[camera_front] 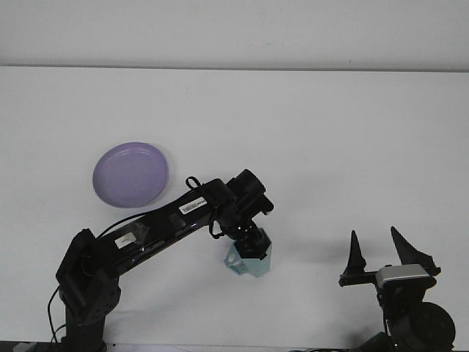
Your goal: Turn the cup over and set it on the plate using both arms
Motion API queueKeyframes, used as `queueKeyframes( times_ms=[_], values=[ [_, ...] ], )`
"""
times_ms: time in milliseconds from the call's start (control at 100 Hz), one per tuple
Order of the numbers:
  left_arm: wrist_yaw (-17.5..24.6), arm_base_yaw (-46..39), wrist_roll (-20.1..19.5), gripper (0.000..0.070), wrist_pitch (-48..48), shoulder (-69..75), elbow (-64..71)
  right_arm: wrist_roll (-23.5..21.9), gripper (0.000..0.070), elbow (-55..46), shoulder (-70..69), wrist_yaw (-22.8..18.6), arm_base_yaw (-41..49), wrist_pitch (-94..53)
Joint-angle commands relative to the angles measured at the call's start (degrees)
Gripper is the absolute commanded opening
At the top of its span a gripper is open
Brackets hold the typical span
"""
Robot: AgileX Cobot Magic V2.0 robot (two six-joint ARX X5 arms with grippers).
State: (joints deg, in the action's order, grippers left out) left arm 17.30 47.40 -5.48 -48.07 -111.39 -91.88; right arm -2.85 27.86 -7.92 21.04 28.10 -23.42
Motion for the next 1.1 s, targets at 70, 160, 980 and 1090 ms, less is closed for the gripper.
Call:
queueKeyframes(
  times_ms=[70,160,980,1090],
  values=[
    [-2.8,-0.4,-0.2,0.0012,-1.8,-1.1,-2.4,-0.6,0.0522,0.2,-0.2,-0.1,0.3,0.5],
    [-2.9,-1.9,0.0,0.0012,-3.4,-0.9,-4.3,-0.6,0.0522,0.2,-0.2,0.0,0.3,0.5],
    [-6.4,-42.4,1.0,0.0012,-8.9,5.9,-9.9,-0.6,0.0522,0.2,-0.2,-0.2,0.3,0.5],
    [-10.9,-45.8,-0.7,0.0012,-8.6,5.6,-9.9,-0.6,0.0522,0.2,-0.2,-0.2,0.3,0.5]
  ],
)
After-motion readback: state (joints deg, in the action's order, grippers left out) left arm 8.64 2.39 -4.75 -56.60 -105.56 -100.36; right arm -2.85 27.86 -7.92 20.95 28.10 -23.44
